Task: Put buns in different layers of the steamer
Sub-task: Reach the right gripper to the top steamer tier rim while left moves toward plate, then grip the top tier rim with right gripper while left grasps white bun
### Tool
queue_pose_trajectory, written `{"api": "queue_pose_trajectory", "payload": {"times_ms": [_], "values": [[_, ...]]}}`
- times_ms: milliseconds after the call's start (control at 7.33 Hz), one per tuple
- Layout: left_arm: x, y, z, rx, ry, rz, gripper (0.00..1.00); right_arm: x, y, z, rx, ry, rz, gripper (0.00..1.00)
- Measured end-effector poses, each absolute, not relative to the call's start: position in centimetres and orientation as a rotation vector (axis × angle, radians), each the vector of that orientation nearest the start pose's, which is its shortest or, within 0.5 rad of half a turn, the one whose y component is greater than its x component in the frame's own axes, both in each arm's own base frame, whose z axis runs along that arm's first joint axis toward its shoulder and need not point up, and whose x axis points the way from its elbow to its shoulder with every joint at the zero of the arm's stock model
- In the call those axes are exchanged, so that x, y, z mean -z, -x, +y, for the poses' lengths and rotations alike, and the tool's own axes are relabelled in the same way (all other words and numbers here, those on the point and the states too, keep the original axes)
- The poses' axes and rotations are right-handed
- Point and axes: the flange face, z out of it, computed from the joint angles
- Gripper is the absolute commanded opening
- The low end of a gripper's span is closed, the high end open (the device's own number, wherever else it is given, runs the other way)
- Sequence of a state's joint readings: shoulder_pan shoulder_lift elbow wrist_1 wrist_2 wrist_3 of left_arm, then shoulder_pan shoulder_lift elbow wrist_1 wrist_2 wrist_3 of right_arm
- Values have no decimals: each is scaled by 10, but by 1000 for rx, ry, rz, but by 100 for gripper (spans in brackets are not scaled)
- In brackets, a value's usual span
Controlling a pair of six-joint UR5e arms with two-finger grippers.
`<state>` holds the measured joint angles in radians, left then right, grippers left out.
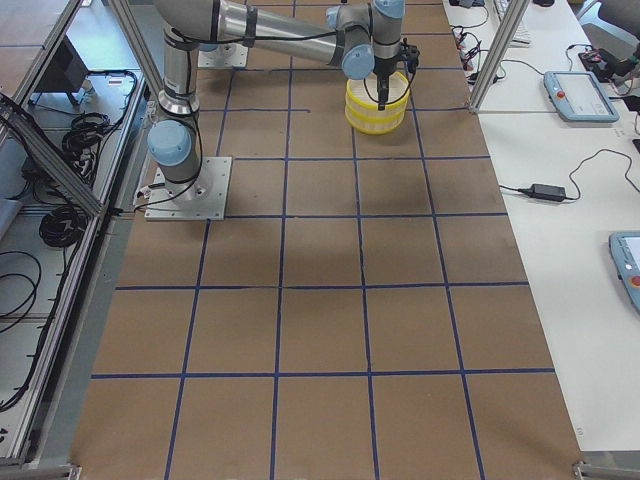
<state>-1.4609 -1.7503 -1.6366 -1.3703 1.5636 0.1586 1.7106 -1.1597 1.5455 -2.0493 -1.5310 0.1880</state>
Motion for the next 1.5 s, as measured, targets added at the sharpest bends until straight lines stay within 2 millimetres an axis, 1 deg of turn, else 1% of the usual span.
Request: {"api": "queue_pose_trajectory", "payload": {"times_ms": [136, 273, 409, 545, 682, 818, 955, 1091, 1227, 1500], "values": [[-344, 55, -578, -70, -116, 3155, 100, -301, -234, -619, 141, -76, 3080, 83], [-320, 47, -586, -74, -143, 3155, 100, -290, -239, -619, 133, -75, 3081, 38], [-309, 44, -590, -79, -156, 3156, 100, -283, -242, -618, 124, -76, 3082, 32], [-301, 42, -594, -78, -162, 3153, 100, -280, -243, -618, 119, -75, 3083, 20], [-286, 41, -601, -79, -165, 3151, 98, -278, -243, -618, 115, -71, 3084, 8], [-266, 40, -608, -95, -171, 3155, 96, -278, -243, -617, 114, -70, 3086, 7], [-254, 40, -610, -119, -187, 3155, 92, -278, -243, -617, 111, -67, 3087, 7], [-244, 39, -608, -153, -204, 3153, 85, -280, -243, -617, 113, -65, 3087, 7], [-234, 40, -603, -196, -197, 3154, 79, -282, -243, -617, 116, -64, 3087, 7], [-211, 44, -585, -288, -148, 3160, 77, -291, -243, -615, 131, -59, 3087, 7]]}}
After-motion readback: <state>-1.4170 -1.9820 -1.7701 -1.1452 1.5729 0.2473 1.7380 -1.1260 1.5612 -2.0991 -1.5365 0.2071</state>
